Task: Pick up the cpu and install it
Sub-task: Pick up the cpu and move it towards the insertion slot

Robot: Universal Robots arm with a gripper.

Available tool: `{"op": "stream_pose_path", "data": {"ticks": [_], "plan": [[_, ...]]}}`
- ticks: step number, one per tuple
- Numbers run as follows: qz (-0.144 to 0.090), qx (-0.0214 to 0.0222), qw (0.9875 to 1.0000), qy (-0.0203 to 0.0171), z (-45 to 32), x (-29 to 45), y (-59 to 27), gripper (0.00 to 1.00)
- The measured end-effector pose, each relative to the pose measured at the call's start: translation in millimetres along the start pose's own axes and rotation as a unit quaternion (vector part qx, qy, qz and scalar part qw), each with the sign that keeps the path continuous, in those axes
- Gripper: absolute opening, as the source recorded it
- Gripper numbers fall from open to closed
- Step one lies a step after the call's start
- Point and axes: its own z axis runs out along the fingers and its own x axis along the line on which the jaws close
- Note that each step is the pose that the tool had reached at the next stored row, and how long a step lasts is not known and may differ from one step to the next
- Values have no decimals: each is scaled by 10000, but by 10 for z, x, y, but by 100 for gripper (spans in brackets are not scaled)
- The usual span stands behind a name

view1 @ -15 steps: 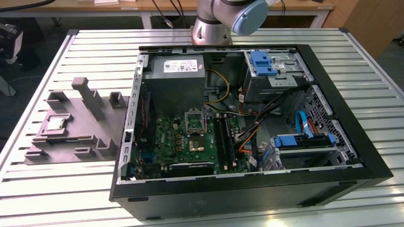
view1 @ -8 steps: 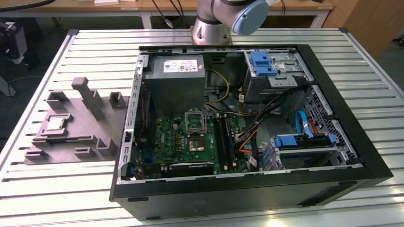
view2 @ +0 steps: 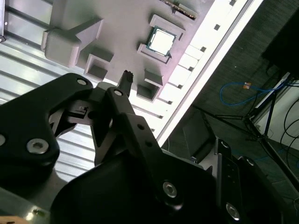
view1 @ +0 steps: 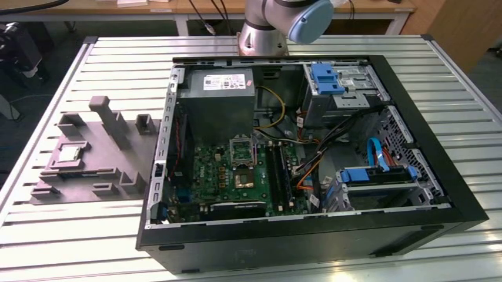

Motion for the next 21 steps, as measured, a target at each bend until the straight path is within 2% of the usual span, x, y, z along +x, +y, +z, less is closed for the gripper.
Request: {"op": "stream_pose_path", "data": {"ticks": [3, 8, 12, 15, 17, 21], "plan": [[-7, 0, 10000, 0, 0, 0, 0, 71], [-350, -2, 9994, 17, 29, 0, -2, 71], [-351, -6, 9994, 18, 101, 14, 0, 71], [-351, -7, 9994, 19, 154, 59, -6, 71], [-365, -25, 9993, 19, 184, 88, -17, 71], [-383, -33, 9993, 20, 202, 105, -20, 71]]}}
